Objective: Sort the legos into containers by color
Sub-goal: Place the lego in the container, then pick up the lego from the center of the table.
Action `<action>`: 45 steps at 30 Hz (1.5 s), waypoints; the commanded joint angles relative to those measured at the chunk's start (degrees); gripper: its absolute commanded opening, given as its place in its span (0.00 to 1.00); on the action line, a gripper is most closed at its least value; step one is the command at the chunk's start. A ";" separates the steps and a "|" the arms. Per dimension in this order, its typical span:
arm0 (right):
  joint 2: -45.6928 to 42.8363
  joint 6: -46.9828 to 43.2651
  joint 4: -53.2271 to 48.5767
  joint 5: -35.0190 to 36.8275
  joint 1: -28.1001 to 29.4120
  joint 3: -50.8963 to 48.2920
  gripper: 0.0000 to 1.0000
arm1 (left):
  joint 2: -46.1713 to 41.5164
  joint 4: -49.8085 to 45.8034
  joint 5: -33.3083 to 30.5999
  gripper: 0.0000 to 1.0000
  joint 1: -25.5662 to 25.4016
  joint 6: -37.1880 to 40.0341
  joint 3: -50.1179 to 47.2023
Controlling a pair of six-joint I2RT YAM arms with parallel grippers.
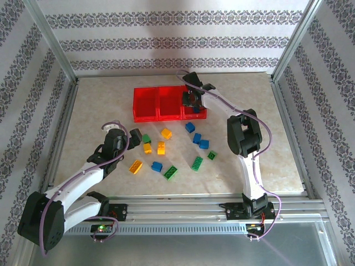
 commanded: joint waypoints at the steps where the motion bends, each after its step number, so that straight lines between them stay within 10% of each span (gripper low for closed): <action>1: 0.95 -0.72 -0.60 -0.73 -0.29 1.68 0.43 | -0.65 -2.29 0.55 1.00 0.52 1.42 1.01; 34: -20.43 2.41 4.79 1.99 1.59 -22.20 0.59 | 8.32 -6.48 9.65 1.00 -1.06 3.00 5.97; 45: -33.83 8.07 7.31 5.55 3.44 -39.52 0.98 | 11.06 -7.85 9.47 0.98 -4.14 2.83 7.27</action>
